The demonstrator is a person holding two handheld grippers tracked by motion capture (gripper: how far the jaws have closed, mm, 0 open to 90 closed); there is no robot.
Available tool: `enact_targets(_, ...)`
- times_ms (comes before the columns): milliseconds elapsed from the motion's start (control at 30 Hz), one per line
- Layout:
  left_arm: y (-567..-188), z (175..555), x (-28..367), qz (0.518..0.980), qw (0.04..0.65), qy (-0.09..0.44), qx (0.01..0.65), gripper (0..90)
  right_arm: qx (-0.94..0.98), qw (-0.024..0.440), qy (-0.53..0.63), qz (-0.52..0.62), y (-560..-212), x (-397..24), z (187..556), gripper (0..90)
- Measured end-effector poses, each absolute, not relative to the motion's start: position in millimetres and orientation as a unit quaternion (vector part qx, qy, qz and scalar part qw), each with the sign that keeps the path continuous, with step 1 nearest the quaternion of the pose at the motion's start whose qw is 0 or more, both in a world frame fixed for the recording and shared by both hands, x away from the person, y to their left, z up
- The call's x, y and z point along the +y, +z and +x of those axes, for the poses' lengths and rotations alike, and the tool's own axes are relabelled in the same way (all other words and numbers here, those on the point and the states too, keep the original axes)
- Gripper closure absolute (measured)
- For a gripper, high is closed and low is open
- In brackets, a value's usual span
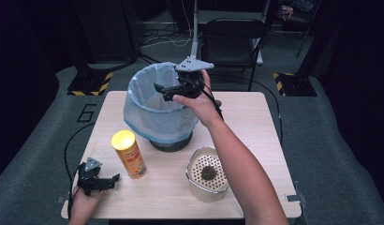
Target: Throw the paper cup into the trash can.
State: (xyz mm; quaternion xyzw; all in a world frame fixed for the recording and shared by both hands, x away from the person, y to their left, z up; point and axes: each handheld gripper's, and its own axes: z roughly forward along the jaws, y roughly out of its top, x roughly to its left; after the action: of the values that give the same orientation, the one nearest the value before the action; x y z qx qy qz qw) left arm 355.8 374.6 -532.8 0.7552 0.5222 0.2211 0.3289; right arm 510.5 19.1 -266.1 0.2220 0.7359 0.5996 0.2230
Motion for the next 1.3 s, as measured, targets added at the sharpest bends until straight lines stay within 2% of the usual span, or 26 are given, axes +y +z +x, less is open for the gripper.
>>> enact_targets(633, -532.8, 353.0, 372.5, 0.756, 0.329, 0.221, 0.522, 1.0, 0.753, 0.217, 0.58, 0.221, -268.3, -13.9, 496.4, 21.5)
enact_targets(1067, -530.2, 351.9, 375.1, 0.736, 0.344, 0.212, 0.543, 6.9, 0.758, 0.238, 0.553, 0.25, -279.7, -33.3, 493.3, 24.8)
enact_targets(1300, -522.1, 349.3, 377.2, 0.738, 0.359, 0.215, 0.53, 7.5, 0.75, 0.242, 0.555, 0.266, -283.7, -43.7, 495.1, 24.8)
